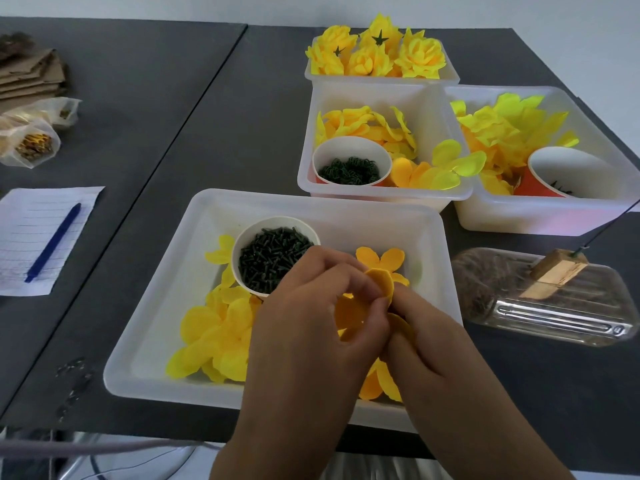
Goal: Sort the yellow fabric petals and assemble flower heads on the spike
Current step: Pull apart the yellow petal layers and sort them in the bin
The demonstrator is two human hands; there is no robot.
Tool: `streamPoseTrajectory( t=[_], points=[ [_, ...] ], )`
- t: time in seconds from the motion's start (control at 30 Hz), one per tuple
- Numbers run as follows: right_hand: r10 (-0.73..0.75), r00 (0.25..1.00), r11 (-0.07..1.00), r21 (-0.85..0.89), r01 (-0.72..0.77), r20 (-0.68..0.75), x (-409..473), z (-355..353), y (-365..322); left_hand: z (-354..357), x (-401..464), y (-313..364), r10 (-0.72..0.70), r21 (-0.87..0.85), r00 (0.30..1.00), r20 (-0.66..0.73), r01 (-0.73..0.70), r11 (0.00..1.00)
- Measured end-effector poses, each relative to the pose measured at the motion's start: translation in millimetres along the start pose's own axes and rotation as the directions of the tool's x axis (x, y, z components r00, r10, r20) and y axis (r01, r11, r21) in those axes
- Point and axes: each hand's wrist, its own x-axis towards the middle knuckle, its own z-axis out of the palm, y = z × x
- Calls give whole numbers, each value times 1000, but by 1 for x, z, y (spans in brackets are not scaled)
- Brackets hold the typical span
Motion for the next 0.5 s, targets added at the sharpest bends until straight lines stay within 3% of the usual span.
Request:
streamPoseTrajectory(
  t=[0.27,0.4,0.5],
  points=[
    [70,997,963,262,-60,-29,-3,9,-1,6,-3,3,-29,-14,983,-179,27,1000],
    [119,990,911,388,-138,74,-1,6,-3,3,-2,-1,20,11,994,-108,-18,1000],
    [93,995,951,292,-102,43,2,-1,-3,3,-2,-1,82,-24,996,-35,-83,996]
  ],
)
